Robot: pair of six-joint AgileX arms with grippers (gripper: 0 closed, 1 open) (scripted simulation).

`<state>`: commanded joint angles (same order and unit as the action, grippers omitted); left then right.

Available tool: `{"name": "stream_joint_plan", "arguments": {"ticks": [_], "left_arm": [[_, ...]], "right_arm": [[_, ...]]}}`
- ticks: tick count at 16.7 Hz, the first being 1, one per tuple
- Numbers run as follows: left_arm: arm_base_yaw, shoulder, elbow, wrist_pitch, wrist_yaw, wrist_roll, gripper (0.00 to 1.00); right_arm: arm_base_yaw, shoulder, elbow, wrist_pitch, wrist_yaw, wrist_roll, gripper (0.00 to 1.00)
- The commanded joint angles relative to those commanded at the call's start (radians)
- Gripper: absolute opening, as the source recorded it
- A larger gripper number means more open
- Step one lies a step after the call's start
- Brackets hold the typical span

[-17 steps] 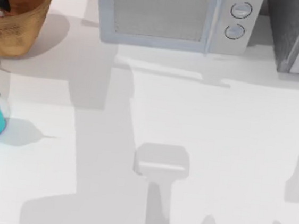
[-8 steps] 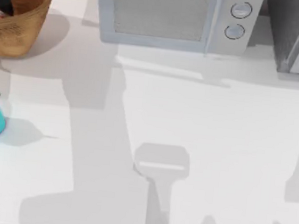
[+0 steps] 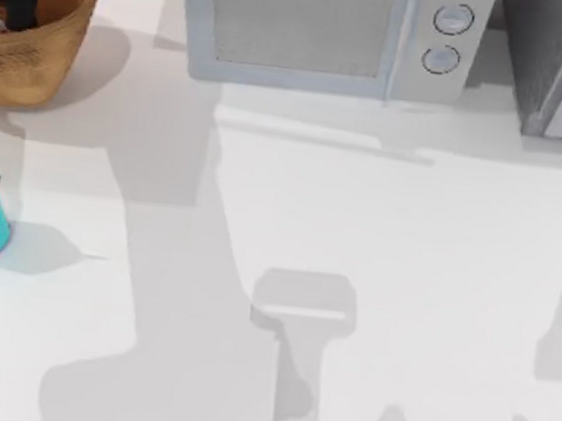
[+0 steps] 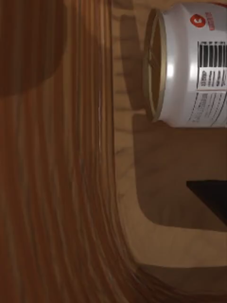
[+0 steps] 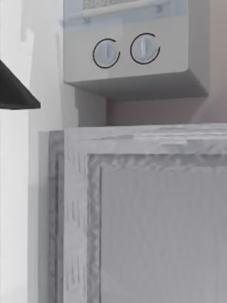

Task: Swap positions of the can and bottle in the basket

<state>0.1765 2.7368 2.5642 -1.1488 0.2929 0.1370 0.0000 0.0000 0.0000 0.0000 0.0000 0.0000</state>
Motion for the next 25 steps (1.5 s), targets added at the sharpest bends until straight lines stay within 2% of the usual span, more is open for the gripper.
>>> {"name": "stream_joint_plan", "arguments": {"ticks": [3,16,25], "left_arm": [[0.0,0.0,0.0,0.0,0.0,0.0,1.0],[0.0,0.0,0.0,0.0,0.0,0.0,0.02],[-0.007,-0.04,0.001,-0.004,0.006,-0.002,0.0]], "right_arm": [[0.0,0.0,0.0,0.0,0.0,0.0,1.0],[0.0,0.0,0.0,0.0,0.0,0.0,1.0],[0.0,0.0,0.0,0.0,0.0,0.0,1.0]]}}
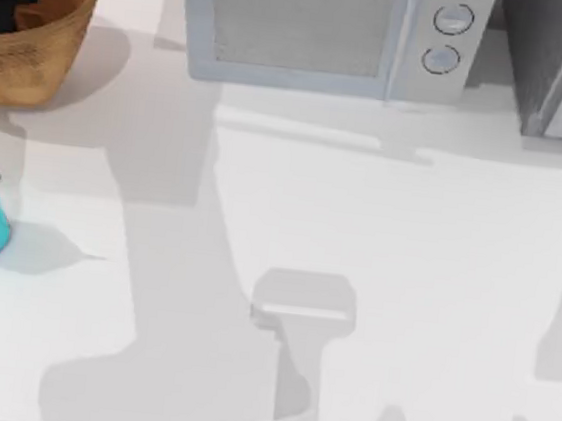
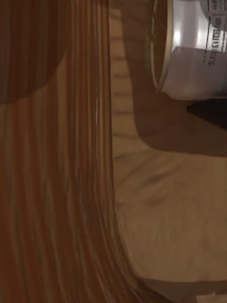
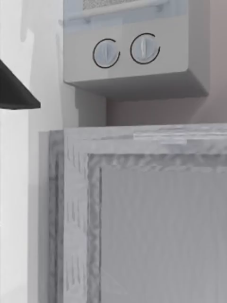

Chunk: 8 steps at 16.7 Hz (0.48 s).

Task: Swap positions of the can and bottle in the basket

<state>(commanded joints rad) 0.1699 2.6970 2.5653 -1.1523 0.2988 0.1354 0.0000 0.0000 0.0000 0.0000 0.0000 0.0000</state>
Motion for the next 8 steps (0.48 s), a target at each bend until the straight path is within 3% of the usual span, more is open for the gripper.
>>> {"name": "stream_joint_plan", "arguments": {"ticks": [4,8], "left_arm": [[0.003,-0.044,-0.057,0.009,-0.014,-0.014,0.0],[-0.003,-0.244,-0.263,0.08,-0.057,-0.04,0.0]], "right_arm": [[0.0,0.0,0.0,0.0,0.0,0.0,1.0],[0.0,0.0,0.0,0.0,0.0,0.0,1.0]]}}
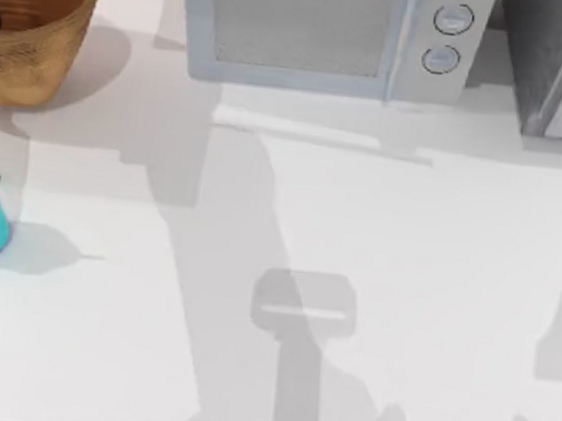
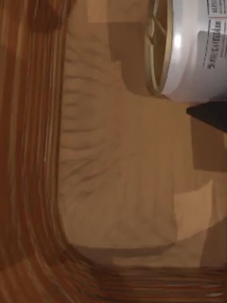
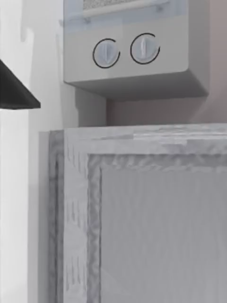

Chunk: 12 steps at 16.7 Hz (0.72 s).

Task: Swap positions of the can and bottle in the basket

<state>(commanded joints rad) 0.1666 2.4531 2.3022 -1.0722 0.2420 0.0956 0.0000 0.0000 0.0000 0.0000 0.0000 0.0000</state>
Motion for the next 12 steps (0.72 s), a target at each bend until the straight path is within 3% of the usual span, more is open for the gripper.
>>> {"name": "stream_joint_plan", "arguments": {"ticks": [5,12], "left_arm": [[-0.028,-0.437,-0.401,0.178,-0.068,-0.025,0.0],[-0.091,-1.221,-1.116,0.517,-0.155,-0.043,0.0]], "right_arm": [[0.0,0.0,0.0,0.0,0.0,0.0,1.0],[0.0,0.0,0.0,0.0,0.0,0.0,1.0]]}}
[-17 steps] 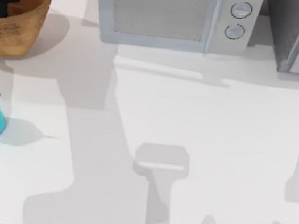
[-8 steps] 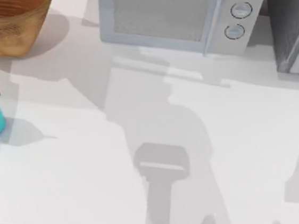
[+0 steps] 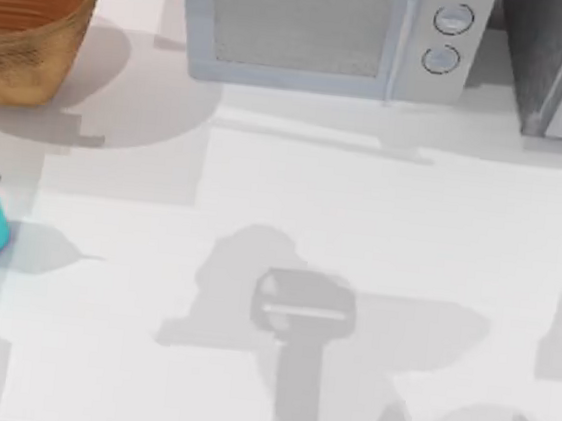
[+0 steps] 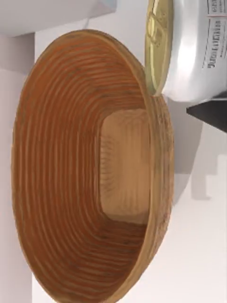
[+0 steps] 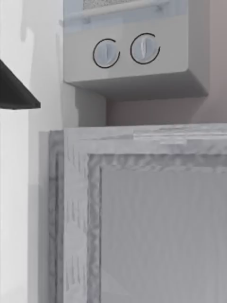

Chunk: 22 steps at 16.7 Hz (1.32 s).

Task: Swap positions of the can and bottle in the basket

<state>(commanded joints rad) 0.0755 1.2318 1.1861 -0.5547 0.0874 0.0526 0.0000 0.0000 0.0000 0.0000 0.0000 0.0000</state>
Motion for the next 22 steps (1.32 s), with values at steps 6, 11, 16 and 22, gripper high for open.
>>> {"name": "stream_joint_plan", "arguments": {"ticks": [6,11,16,22], "left_arm": [[-0.047,-0.648,-0.605,0.292,-0.048,-0.018,0.0],[-0.069,-1.047,-0.996,0.471,-0.077,-0.038,0.0],[-0.075,-1.226,-1.18,0.552,-0.087,-0.052,0.0],[-0.074,-1.227,-1.186,0.553,-0.088,-0.051,0.0]], "right_arm": [[0.0,0.0,0.0,0.0,0.0,0.0,1.0],[0.0,0.0,0.0,0.0,0.0,0.0,1.0],[0.0,0.0,0.0,0.0,0.0,0.0,1.0],[0.0,0.0,0.0,0.0,0.0,0.0,1.0]]}}
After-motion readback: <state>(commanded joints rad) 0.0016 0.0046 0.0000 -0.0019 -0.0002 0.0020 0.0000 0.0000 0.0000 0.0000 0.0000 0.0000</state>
